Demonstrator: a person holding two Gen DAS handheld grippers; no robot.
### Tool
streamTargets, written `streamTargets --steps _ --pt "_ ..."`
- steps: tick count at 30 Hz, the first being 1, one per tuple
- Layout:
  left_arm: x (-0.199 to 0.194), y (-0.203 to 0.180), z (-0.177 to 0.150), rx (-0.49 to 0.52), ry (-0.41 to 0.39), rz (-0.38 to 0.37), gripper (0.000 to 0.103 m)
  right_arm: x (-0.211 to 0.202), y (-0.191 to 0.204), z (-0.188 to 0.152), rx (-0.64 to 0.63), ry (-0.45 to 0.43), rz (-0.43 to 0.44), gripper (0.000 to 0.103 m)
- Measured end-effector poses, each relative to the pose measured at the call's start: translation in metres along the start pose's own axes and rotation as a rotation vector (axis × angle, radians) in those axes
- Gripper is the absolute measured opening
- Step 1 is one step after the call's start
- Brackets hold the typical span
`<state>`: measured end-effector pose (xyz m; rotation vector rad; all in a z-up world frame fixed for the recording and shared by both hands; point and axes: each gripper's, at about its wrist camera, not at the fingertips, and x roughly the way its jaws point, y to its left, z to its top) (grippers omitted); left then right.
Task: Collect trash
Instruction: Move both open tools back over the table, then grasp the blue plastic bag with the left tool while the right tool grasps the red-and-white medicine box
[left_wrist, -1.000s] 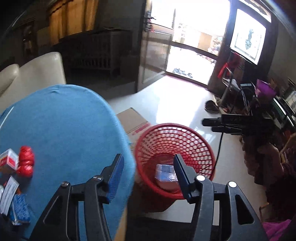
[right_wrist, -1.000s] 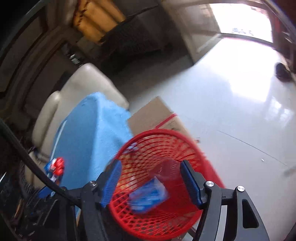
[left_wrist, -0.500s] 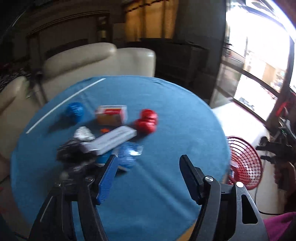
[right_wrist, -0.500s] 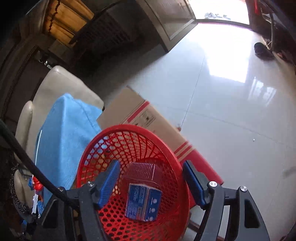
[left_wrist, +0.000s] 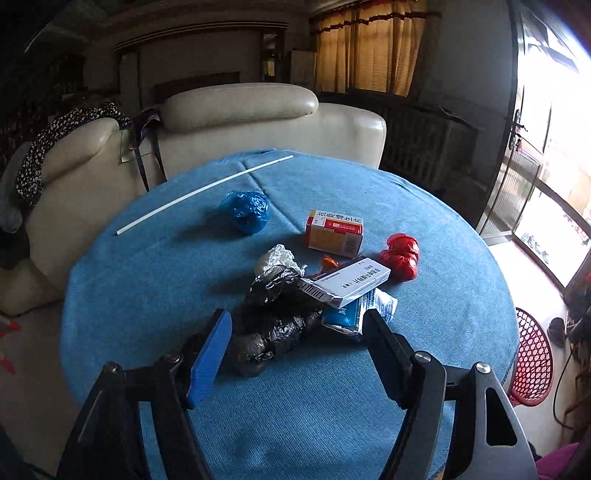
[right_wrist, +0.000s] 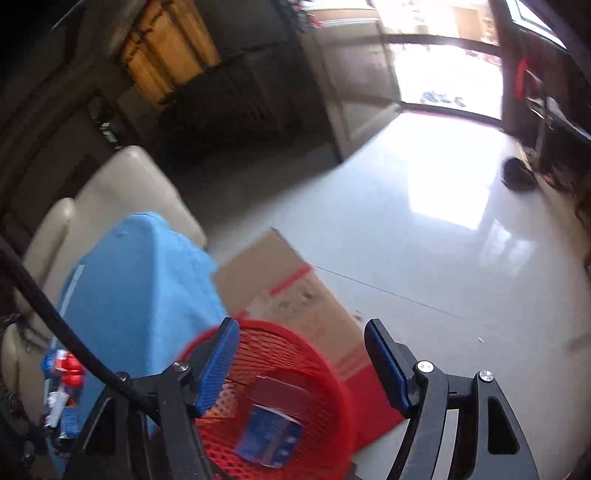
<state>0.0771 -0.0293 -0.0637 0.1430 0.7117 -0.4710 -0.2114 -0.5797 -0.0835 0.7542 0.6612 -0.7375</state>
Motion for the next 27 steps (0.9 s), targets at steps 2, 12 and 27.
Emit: streamTargets --steps 2,12,27 --pt "0.004 0.003 0.0 0.017 -0.003 0.013 0.074 -0.004 0.03 0.006 -0.049 -0.002 0.073 0.074" --pt "0.025 0.049 0.006 -0.076 0.015 -0.036 0.074 0.044 0.217 -0.036 -0.315 0.258 0.4 0.074" --pt "0.153 0.097 0.139 -0.091 0.187 -0.074 0.074 0.113 0.47 -0.092 -0.964 0.396 0.626 0.074"
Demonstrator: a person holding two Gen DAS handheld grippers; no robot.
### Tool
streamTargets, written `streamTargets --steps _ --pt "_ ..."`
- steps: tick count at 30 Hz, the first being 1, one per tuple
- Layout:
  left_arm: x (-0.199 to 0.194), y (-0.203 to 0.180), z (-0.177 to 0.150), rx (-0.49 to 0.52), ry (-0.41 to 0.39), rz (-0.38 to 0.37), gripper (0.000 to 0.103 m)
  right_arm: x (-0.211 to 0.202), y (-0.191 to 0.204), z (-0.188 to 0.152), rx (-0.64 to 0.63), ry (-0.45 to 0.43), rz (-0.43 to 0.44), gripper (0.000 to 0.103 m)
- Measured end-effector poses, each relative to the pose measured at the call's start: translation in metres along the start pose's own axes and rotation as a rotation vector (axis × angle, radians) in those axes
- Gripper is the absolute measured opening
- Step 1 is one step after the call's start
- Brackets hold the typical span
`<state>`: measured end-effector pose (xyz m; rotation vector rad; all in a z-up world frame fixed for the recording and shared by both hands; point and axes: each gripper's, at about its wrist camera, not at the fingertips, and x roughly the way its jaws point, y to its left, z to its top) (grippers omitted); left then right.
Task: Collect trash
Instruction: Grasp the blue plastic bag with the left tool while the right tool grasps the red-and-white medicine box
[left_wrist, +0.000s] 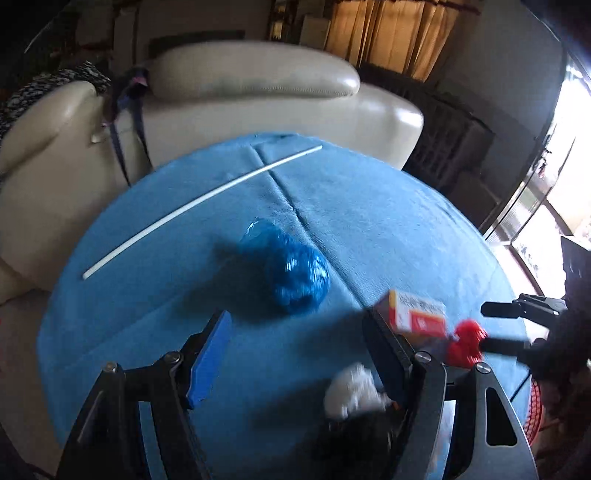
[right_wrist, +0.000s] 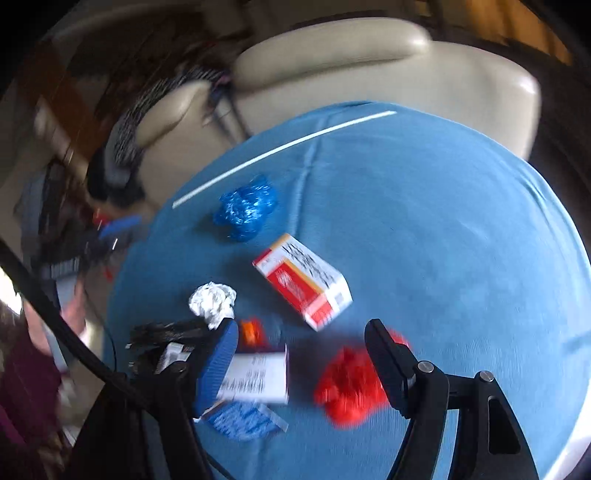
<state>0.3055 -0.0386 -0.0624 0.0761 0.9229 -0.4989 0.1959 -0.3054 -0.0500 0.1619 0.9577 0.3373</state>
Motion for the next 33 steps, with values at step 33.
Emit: streamTargets --steps 33 --pt "-0.039 -0.041 -0.006 -0.035 -0.069 0.045 0.043 -0.044 0.025 -0.009 -0.157 -0.132 0.008 0.052"
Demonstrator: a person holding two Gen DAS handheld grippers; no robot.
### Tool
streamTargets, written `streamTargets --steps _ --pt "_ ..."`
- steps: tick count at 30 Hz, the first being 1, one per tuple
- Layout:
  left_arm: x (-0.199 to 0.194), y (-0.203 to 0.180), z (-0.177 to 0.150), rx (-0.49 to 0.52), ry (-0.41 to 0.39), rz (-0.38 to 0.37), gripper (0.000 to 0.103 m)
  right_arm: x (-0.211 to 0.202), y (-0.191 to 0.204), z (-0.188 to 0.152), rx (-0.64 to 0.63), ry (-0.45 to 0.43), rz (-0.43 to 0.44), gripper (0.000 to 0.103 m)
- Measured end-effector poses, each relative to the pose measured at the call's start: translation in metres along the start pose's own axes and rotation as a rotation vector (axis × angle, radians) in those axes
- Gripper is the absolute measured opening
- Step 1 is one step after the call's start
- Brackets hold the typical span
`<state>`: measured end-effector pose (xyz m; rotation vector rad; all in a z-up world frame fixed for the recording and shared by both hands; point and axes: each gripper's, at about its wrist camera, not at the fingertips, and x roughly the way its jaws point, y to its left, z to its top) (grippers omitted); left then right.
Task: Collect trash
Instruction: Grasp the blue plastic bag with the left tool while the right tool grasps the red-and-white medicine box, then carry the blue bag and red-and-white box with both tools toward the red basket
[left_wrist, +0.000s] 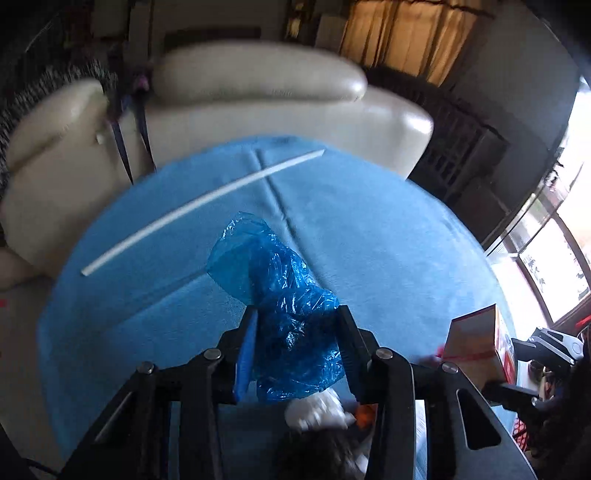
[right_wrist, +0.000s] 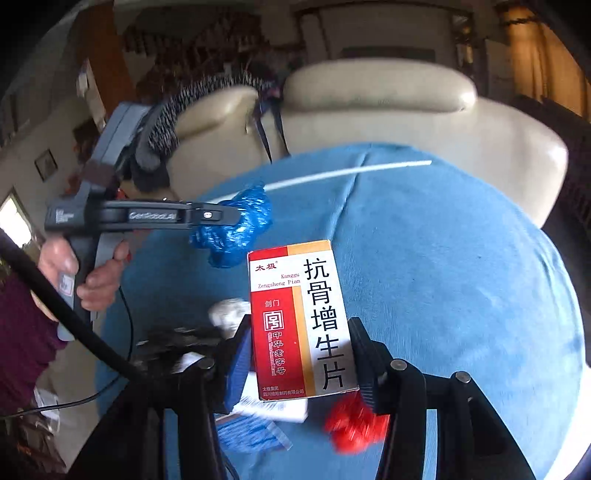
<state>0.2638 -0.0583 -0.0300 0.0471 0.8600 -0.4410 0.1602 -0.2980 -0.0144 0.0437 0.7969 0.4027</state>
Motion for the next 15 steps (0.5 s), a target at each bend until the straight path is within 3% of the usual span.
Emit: streamTargets --steps 7,15 --pt "-0.091 -0.054 -0.054 0.088 -0.134 0.004 0.043 -0.084 0.03 -0.044 0.062 -0.131 -0.008 0.052" --pt "-0.138 -0.109 -0.133 0.116 -0.166 0.052 0.043 -0.144 0.048 -0.105 0.186 -0.143 -0.058 0.052"
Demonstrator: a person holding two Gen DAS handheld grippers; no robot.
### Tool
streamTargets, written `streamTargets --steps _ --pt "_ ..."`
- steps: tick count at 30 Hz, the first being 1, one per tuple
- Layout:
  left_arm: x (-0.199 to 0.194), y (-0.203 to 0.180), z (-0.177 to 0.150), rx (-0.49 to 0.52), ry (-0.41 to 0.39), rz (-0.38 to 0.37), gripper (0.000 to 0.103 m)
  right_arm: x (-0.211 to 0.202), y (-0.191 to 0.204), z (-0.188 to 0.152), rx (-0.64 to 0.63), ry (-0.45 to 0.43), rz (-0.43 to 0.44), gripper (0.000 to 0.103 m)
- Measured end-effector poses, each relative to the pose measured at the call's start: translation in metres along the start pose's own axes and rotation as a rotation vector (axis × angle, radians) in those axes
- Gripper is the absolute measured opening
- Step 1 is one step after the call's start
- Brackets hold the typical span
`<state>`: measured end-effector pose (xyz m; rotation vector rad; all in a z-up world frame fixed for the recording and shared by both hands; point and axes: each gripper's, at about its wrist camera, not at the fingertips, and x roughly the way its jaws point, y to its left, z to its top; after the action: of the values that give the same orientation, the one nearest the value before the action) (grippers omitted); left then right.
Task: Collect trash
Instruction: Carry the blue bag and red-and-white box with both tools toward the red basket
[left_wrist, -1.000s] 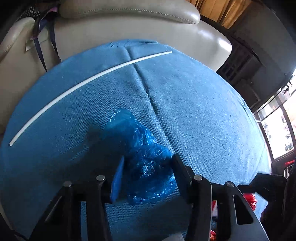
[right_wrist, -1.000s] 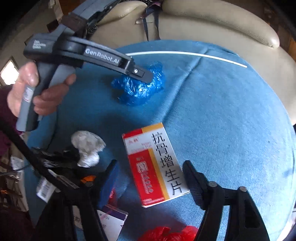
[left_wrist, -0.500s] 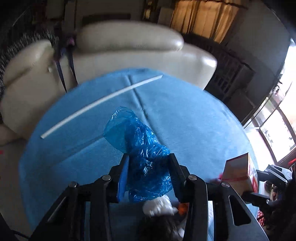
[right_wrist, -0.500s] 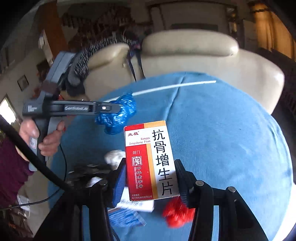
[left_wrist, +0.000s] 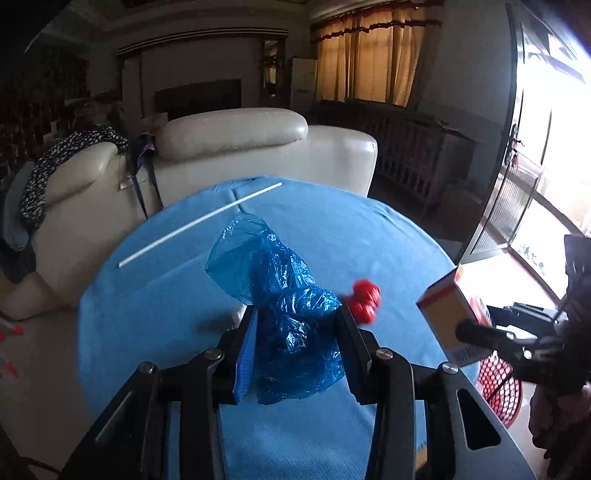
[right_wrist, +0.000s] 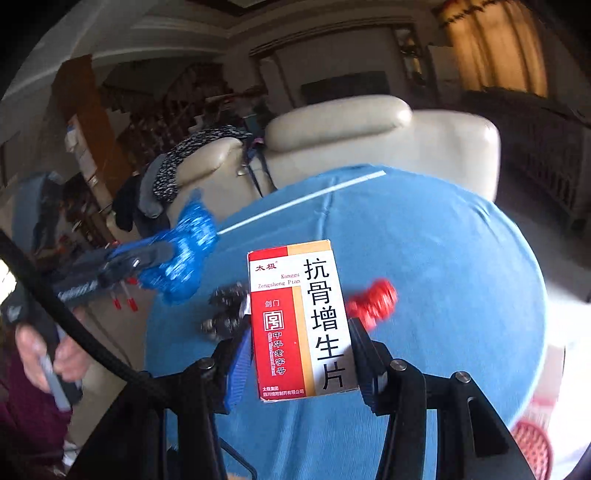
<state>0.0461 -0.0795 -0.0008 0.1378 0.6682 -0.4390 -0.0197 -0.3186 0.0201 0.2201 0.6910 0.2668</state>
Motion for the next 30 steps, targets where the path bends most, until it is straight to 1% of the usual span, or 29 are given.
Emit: streamTargets --steps 2,7,10,13,21,25,30 --pt "-0.008 -0.015 -0.014 0.021 0.001 0.026 0.043 -0.01 -0.003 -0.014 0.031 -0.001 -0.015 0.052" --pt "-0.017 -0.04 -0.036 0.078 -0.018 0.098 0.043 -0.03 -0.008 -0.043 0.096 -0.019 -0.011 0.052" --pt "-0.019 -0.045 -0.04 0.075 -0.004 0.074 0.043 -0.037 -0.008 -0.052 0.114 -0.029 -0.015 0.052" --pt "-0.021 -0.054 -0.044 0.096 -0.01 0.089 0.043 -0.044 -0.009 -0.06 0.13 -0.033 -0.022 0.053" --pt "-0.018 -0.078 -0.053 0.126 -0.001 0.084 0.043 -0.06 -0.013 -0.074 0.149 -0.046 -0.023 0.053" --pt "-0.013 -0.092 -0.054 0.144 0.011 0.079 0.043 -0.072 -0.023 -0.082 0.164 -0.059 -0.037 0.053" --pt "-0.008 -0.113 -0.053 0.171 0.007 0.075 0.043 -0.088 -0.038 -0.093 0.205 -0.072 -0.058 0.053"
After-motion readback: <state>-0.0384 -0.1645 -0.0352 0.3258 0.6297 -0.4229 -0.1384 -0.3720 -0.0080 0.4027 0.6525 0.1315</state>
